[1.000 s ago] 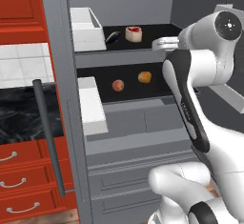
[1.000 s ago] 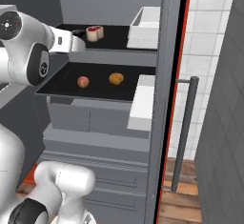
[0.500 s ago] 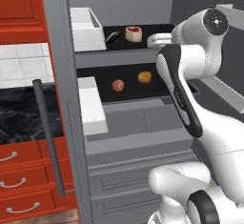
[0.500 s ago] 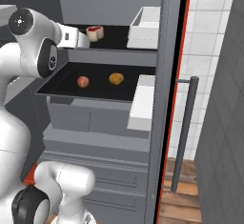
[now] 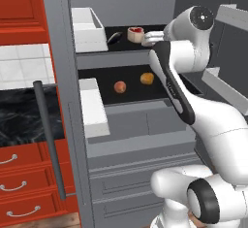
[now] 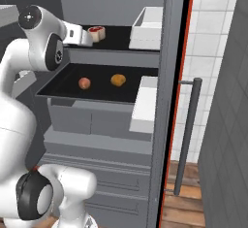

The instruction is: Gather the onion and potato from the fridge and place them on a tray on the dining counter. Then gather the steak and fish from the fridge and place them on the other tray.

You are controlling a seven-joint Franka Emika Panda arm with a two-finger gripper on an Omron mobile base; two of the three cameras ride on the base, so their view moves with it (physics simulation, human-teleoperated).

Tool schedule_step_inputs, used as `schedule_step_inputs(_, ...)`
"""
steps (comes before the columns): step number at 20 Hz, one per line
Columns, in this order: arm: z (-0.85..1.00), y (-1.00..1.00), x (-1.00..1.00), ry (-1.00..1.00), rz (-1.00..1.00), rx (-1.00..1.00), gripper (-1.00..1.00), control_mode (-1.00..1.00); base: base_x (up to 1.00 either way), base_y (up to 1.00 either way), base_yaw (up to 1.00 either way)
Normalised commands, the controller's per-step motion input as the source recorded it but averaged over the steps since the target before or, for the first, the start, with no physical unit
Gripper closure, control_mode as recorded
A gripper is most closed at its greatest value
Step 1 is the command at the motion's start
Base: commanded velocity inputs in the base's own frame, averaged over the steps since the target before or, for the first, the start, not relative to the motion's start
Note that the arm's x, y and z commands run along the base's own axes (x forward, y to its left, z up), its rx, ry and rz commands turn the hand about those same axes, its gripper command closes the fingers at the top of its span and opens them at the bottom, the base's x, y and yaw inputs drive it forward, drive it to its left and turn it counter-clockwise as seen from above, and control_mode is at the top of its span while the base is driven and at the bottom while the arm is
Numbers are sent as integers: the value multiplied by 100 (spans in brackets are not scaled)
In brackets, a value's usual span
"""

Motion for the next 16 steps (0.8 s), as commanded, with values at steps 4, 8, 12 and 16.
schedule_step_inputs(4,-5,9,50,3,0,0,-100,-100,0,0,0)
schedule_step_inputs(8,-9,4,49,0,0,0,-100,-100,0,0,0)
schedule_step_inputs(12,-9,1,52,0,0,0,-100,-100,0,0,0)
schedule_step_inputs(16,-9,0,53,1,0,0,-100,-100,0,0,0)
